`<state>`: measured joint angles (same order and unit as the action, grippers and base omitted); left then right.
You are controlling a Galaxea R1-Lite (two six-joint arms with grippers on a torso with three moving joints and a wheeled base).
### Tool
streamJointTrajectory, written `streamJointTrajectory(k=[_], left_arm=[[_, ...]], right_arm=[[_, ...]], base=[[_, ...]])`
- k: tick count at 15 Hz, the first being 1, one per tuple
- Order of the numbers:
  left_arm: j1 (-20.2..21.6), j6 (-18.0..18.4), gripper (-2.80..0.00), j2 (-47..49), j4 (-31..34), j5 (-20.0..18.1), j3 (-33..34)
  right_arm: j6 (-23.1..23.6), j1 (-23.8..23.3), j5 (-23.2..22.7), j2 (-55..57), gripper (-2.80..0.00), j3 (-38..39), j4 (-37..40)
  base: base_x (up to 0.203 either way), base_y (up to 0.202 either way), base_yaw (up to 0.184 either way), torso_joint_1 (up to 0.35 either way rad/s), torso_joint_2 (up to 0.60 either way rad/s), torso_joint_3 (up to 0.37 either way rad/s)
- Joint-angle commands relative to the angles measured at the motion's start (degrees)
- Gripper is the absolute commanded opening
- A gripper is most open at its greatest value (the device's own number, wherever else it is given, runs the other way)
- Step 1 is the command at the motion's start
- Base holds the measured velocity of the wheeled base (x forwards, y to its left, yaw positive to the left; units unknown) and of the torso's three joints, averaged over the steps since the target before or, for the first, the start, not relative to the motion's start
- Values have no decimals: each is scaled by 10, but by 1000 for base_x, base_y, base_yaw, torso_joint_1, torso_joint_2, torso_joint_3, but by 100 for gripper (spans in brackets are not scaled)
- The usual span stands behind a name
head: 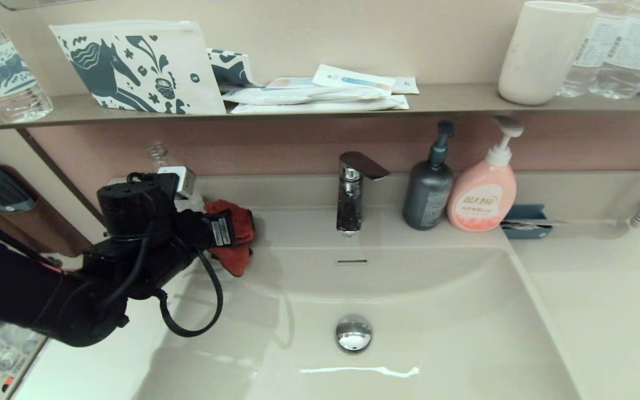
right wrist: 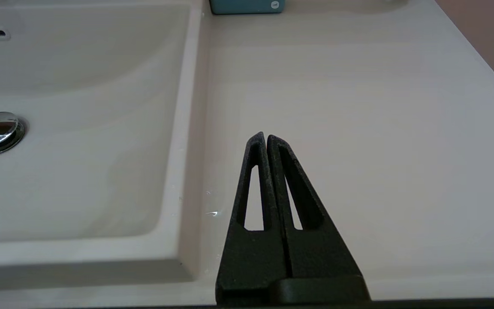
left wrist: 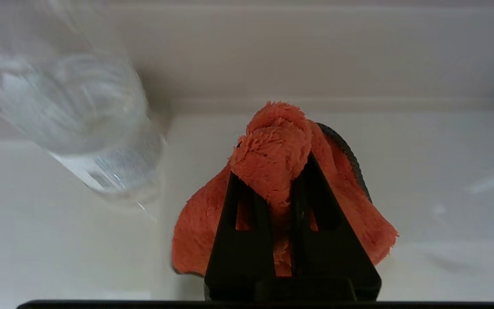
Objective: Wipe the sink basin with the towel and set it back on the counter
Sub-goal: Wipe the sink
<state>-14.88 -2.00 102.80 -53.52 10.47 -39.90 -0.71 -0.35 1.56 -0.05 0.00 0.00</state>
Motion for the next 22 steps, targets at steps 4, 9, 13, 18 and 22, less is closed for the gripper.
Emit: streamJointTrajectory(k=[4,9,13,18,22], left_arm=[[23,12,-280,73,-75,-1,-6],[-1,7,-280,129,-177,12,19],[-37,-14,-280,157,-229,68,21],[-74,-14,-280,184,-229,105,-14],[-98,-13,-280,211,-229,127,-45]], right_arm=[[0,0,0,0,-280,0,0],[0,0,0,0,-280,0,0],[0,0,0,0,-280,0,0],[0,0,0,0,-280,0,0],[0,0,0,0,-280,0,0]], base=[[0,0,0,0,0,0],[0,0,0,0,0,0],[0,0,0,0,0,0],[0,0,0,0,0,0],[0,0,0,0,0,0]])
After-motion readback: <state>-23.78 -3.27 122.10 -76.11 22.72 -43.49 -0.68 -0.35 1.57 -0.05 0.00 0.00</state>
